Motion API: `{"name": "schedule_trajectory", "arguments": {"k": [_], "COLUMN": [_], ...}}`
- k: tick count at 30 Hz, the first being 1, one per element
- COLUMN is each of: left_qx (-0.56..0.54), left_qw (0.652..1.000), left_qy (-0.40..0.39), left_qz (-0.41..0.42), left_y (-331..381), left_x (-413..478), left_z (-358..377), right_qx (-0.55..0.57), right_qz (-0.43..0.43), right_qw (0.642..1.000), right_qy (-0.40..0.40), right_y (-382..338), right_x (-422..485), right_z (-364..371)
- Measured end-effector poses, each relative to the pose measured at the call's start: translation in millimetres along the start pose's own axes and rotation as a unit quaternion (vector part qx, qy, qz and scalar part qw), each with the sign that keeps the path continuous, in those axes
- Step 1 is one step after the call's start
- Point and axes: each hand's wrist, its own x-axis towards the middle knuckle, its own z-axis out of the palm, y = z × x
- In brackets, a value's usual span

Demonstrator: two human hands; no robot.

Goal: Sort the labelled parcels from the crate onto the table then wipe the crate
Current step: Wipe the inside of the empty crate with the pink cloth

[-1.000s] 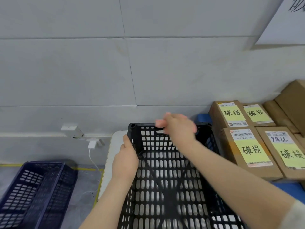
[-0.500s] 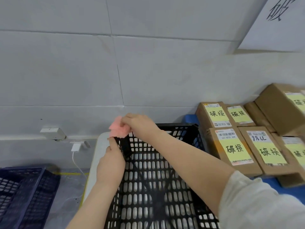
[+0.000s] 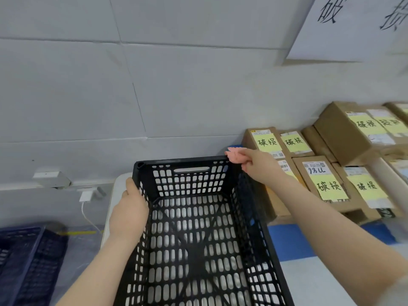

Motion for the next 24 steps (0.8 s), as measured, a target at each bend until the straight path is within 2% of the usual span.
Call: {"name": "schedule_trajectory", "arguments": {"k": [3, 6, 11, 18, 24], "left_qx": [0.034, 0.04, 0.034, 0.01, 0.014], "left_qw": [0.999, 0.998, 0.998, 0.999, 0.999], "left_qy": [0.02, -0.003, -0.034, -0.027, -0.025], "left_qz": [0.036, 0.053, 0.035, 0.02, 0.015], "left_y": [-0.2, -2.3, -5.0, -12.2, -15.9], "left_x": [-3.0, -3.1, 5.1, 11.0, 14.3], "left_z": [0.2, -0.7, -2.9, -9.5, -11.7], "right_qx": [-0.023, -0.059, -0.135, -0.151, -0.156], "right_qz": [-0.035, -0.075, -0.047, -0.091, -0.07], "right_qw": [0.999, 0.995, 0.99, 0.984, 0.985], "right_qy": [0.029, 0.042, 0.016, 0.04, 0.028], "right_y": [1.1, 0.9, -4.4, -17.1, -27.3], "right_x": [-1.1, -1.9, 7.4, 7.7, 10.0], "right_z": [4.7, 3.9, 2.2, 9.2, 16.3]}}
